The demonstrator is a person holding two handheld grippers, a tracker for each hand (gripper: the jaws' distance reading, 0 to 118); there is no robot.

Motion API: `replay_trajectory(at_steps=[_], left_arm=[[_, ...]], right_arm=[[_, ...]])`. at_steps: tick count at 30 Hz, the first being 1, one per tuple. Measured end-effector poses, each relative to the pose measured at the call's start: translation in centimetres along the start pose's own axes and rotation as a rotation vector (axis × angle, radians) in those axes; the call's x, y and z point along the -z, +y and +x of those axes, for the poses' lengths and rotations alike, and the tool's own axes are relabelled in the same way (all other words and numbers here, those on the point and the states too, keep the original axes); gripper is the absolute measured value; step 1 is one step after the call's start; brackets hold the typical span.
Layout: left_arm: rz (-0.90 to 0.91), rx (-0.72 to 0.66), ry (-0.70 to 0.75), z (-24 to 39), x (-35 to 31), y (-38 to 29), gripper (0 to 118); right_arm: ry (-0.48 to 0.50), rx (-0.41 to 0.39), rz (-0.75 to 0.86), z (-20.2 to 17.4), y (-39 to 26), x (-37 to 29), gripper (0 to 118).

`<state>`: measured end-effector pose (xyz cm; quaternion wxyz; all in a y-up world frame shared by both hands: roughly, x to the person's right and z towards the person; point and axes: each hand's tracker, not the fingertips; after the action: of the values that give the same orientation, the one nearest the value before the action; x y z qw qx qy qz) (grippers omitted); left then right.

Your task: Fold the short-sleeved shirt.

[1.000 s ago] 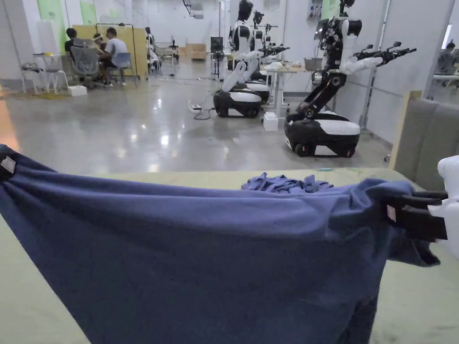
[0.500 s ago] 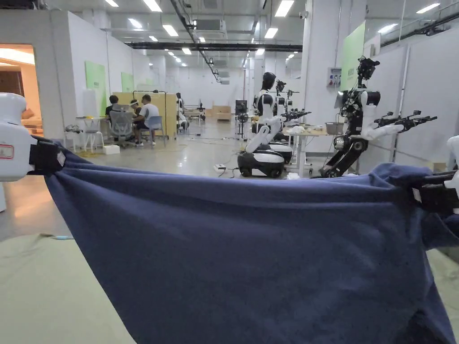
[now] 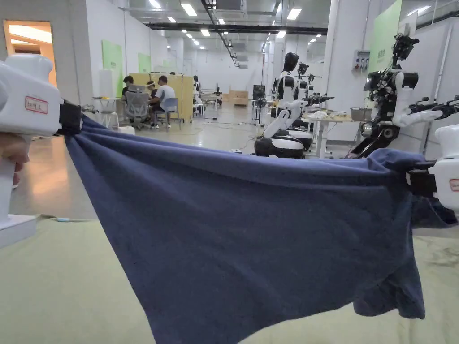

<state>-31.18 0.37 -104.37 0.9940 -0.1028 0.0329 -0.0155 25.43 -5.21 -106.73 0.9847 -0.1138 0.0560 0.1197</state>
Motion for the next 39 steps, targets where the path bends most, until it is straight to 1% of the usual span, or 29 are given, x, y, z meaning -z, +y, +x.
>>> replay_trajectory(at_steps=[2, 4, 6, 8, 9, 12, 13, 15, 16, 17, 19, 21, 24, 27, 29, 32, 34, 35, 37, 39], left_arm=[[0.018, 0.024, 0.012, 0.1, 1.1, -1.2, 5], [0.019, 0.027, 0.014, 0.3, 2.2, -3.9, 5], [0.011, 0.05, 0.026, 0.7, 3.2, -7.4, 5], [0.007, 0.078, 0.048, 1.6, 3.7, -11.9, 5], [0.008, 0.084, 0.059, 2.1, 3.5, -14.2, 5], [0.006, 0.085, 0.085, 3.3, 2.6, -20.7, 5], [0.018, 0.097, 0.108, 4.0, 1.4, -23.1, 5], [0.01, 0.099, 0.103, 4.6, -0.5, -26.4, 5], [-0.001, 0.096, 0.105, 4.9, -1.8, -28.2, 5], [-0.038, 0.099, 0.102, 4.4, -2.7, -29.5, 5], [-0.087, 0.045, 0.075, 4.1, -5.4, -31.6, 5], [-0.118, 0.039, 0.08, 3.6, -8.8, -33.1, 5], [-0.156, -0.006, 0.054, 2.8, -14.1, -35.1, 5], [-0.18, 0.0, 0.032, 2.1, -19.5, -37.6, 5], [-0.222, 0.025, 0.022, 1.8, -22.4, -39.6, 5], [-0.309, 0.008, -0.022, 1.3, -25.6, -42.5, 5], [-0.348, 0.03, -0.027, 1.2, -27.2, -44.3, 5], [-0.359, 0.043, -0.031, 1.2, -27.9, -45.2, 5], [-0.384, 0.056, -0.041, 1.3, -28.8, -46.3, 5], [-0.432, 0.048, -0.053, 1.4, -28.9, -47.0, 5]], right_arm=[[-0.013, -0.001, 0.009, -0.8, -0.8, 2.1, 6], [-0.031, -0.002, -0.015, -1.6, -2.7, 4.2, 6], [-0.044, 0.011, -0.027, -2.4, -5.6, 5.6, 6], [-0.062, 0.058, -0.045, -3.5, -9.3, 6.5, 6], [-0.055, 0.069, -0.053, -3.9, -11.0, 6.6, 6], [-0.079, 0.058, -0.064, -5.1, -16.1, 5.7, 6], [-0.078, 0.076, -0.069, -5.3, -17.8, 4.9, 6], [-0.081, 0.128, -0.087, -5.4, -20.3, 3.1, 6], [-0.065, 0.158, -0.093, -5.4, -21.7, 1.7, 6], [-0.055, 0.164, -0.109, -5.5, -22.7, 0.2, 6], [-0.037, 0.15, -0.129, -5.5, -25.0, -2.8, 6], [0.005, 0.132, -0.152, -5.7, -27.0, -6.3, 6], [0.021, 0.116, -0.167, -6.4, -29.5, -12.0, 6], [0.048, 0.129, -0.197, -7.2, -31.8, -17.6, 6], [0.061, 0.12, -0.227, -7.7, -33.5, -20.9, 6], [0.072, 0.101, -0.253, -8.5, -36.0, -25.0, 6], [0.082, 0.114, -0.279, -8.9, -37.4, -27.1, 6], [0.089, 0.113, -0.289, -9.1, -38.1, -27.9, 6], [0.079, 0.078, -0.299, -9.5, -39.4, -28.8, 6], [0.075, 0.073, -0.312, -9.7, -40.2, -29.2, 6]])
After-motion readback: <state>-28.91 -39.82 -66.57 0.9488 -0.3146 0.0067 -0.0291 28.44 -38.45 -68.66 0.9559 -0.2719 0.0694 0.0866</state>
